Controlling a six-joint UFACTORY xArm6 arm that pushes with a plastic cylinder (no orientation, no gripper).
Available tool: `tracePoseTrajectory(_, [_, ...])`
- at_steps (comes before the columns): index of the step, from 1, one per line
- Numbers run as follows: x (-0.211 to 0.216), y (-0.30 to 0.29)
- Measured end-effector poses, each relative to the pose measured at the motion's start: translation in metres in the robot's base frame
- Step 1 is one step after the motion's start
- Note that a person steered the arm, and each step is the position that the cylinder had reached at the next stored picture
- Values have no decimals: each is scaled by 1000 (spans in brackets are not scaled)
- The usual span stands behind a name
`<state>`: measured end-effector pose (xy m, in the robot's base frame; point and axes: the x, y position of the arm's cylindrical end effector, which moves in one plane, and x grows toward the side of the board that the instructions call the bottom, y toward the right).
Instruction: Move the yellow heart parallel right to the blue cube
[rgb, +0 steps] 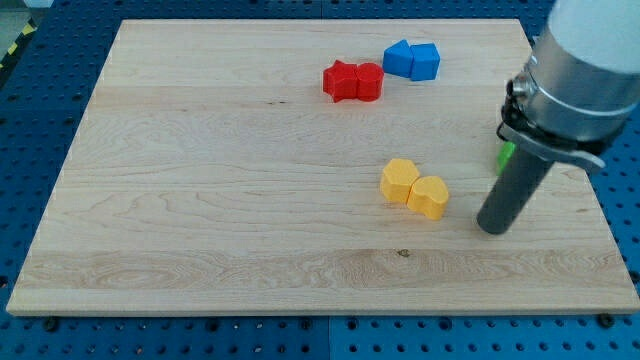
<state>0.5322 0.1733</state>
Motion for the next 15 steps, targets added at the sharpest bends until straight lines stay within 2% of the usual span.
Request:
tracePoseTrajectory(1, [-3, -18])
tracePoseTrajectory(3, [-6, -93])
tracePoseTrajectory(4, [-6, -99])
tracePoseTrajectory(5, [-15, -108])
tracePoseTrajectory(6, [-43, -129])
tracePoseTrajectory(8, [-57, -195])
tracePoseTrajectory(9, [-57, -210])
tracePoseTrajectory(11, [-92, -235])
tracePoseTrajectory(13, [-98, -221])
tracePoseTrajectory(15, [-101, -156])
